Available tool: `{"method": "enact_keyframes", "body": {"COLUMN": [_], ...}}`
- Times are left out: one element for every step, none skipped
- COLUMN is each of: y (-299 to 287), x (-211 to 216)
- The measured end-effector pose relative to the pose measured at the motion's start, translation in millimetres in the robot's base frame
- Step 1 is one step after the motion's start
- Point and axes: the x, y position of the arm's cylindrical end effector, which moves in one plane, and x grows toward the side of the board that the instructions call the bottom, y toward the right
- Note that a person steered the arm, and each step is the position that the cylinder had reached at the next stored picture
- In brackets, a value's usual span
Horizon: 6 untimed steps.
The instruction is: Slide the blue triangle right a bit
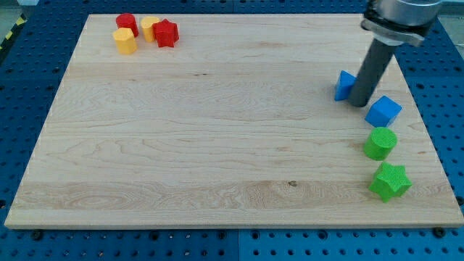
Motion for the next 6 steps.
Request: {"method": "enact_keyframes", "body": {"y": [-50.8, -88.5, -86.9, -66.5, -50.8, -42.7], "x": [10.5, 9.7, 8.9, -11.2, -26.4, -26.4]}}
